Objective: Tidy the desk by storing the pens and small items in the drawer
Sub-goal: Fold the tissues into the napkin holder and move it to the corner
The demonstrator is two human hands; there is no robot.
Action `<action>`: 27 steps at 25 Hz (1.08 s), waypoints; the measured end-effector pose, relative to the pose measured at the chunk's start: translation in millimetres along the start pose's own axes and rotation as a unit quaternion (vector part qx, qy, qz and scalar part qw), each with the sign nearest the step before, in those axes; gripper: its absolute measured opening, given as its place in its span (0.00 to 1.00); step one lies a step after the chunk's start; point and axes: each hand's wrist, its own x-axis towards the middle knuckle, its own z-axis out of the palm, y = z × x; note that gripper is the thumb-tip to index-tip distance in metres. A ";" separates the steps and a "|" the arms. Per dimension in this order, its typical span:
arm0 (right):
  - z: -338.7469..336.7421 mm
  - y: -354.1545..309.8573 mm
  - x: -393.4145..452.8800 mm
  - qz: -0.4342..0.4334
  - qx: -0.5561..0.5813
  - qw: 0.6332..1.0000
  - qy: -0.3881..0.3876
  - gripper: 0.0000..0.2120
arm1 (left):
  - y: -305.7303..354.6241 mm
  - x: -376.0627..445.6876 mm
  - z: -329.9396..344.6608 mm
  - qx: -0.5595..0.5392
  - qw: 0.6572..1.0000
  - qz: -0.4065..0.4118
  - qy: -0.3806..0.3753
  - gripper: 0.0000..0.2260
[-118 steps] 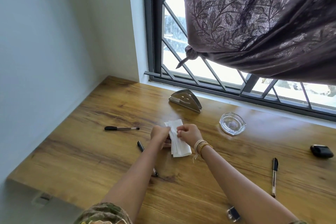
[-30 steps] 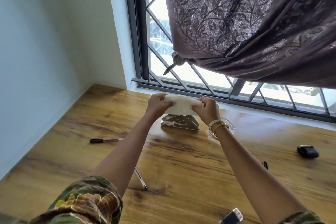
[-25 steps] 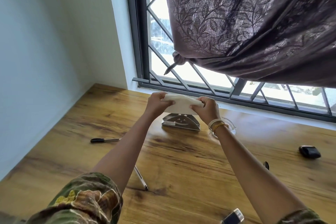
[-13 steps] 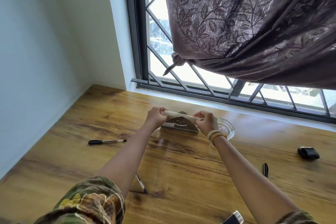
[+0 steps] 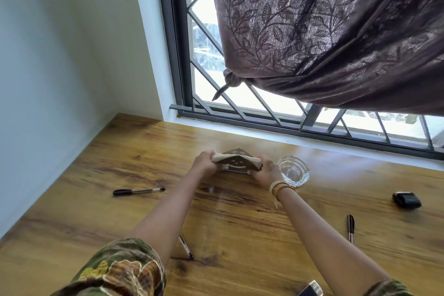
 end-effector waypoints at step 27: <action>52.7 -124.3 -61.8 -0.128 0.127 0.974 -0.136 0.13 | -87.2 -179.2 -87.4 -0.125 0.962 -0.031 0.239 0.10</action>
